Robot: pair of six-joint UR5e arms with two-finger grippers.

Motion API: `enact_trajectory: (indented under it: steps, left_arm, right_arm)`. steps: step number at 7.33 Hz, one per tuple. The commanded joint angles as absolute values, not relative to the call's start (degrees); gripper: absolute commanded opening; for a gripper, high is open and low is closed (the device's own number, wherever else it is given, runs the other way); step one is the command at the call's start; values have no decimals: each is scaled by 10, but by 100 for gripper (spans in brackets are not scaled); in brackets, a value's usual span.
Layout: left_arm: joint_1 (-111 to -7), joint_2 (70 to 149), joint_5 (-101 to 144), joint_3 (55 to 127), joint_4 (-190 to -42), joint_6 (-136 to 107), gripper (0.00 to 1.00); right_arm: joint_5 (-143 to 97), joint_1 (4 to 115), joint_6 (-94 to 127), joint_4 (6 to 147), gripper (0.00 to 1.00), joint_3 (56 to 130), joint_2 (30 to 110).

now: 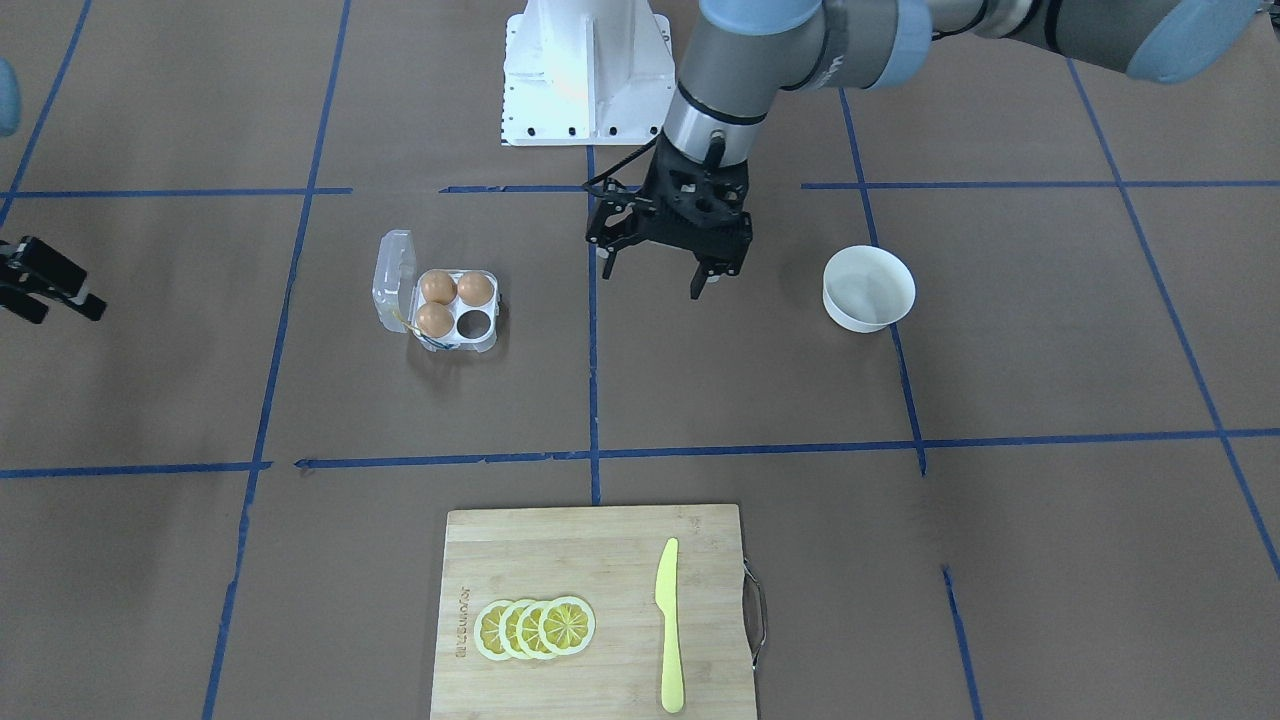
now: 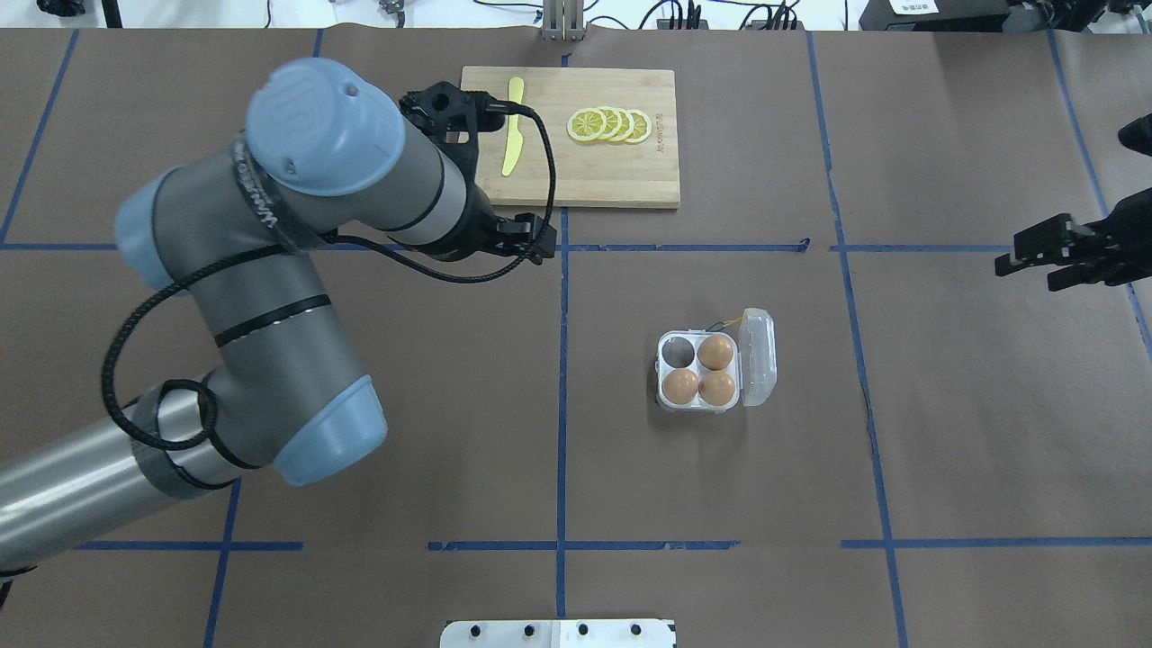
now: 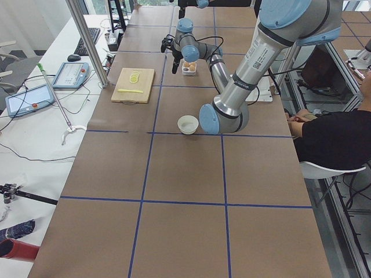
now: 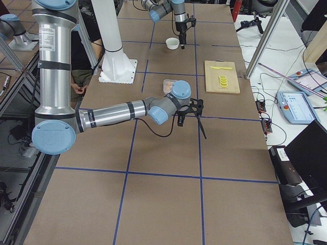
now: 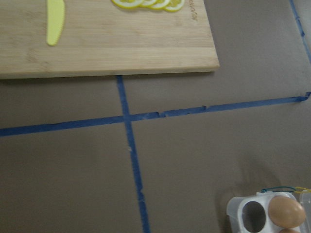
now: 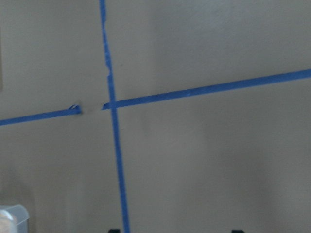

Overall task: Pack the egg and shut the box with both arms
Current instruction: 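Raise the left gripper away while the right gripper reaches to the box lid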

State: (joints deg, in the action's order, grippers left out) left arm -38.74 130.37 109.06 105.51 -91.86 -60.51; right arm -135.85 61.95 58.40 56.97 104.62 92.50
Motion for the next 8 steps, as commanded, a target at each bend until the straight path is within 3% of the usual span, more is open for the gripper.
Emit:
enact_trajectory:
  steps: [1,2,5,8]
  left_arm:
    - [-500,1288,1150,1106,-840,-549,100]
    - [-525,1268,1157,1108,-832,-509,100]
    - [-546,1221,1158,1117,-835,-433,100]
    - [-548,1195,1158,1115,-840,-397,100]
  right_arm:
    - [-1304,501,706,537,5,1077,887]
    - [-1270,457,715,538,0,1077,873]
    - [-1258,379,715,542,0,1071,815]
    - [-1187,324,734,628,0,1042,674]
